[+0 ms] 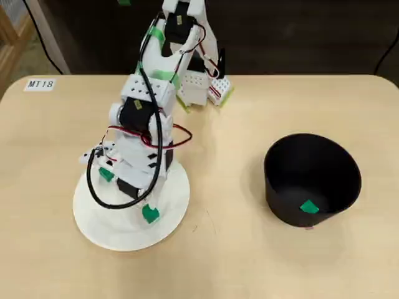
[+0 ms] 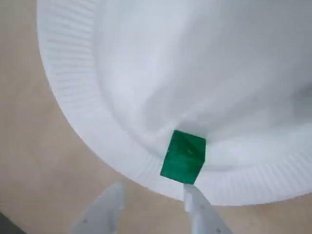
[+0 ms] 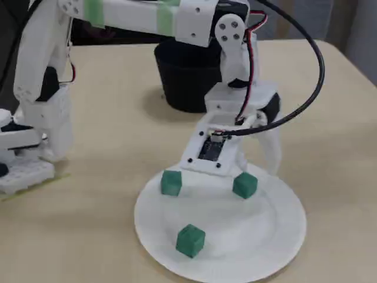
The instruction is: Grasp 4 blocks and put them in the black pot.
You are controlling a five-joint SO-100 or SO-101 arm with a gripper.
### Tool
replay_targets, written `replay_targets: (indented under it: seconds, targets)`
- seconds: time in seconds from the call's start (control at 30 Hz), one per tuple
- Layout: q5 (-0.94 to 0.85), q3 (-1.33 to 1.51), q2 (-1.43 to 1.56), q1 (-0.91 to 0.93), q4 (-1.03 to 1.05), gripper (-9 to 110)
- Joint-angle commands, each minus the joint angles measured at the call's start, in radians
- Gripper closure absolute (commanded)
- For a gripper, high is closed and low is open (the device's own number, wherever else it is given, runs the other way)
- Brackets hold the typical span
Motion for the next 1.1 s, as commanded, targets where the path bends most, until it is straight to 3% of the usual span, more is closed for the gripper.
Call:
replay_targets:
  seconds: [0.0, 0.3, 0.77, 1.07]
  targets:
    - [0.051, -0.044, 0.009, -0.014, 0.018, 80]
    - [0.146, -0.041, -0.005, -0.043, 0.044, 74]
    - [0.195, -0.04, -0.049, -0.012, 0.061, 75]
    - [0.206, -0.049, -0.094, -0.017, 0.02, 88]
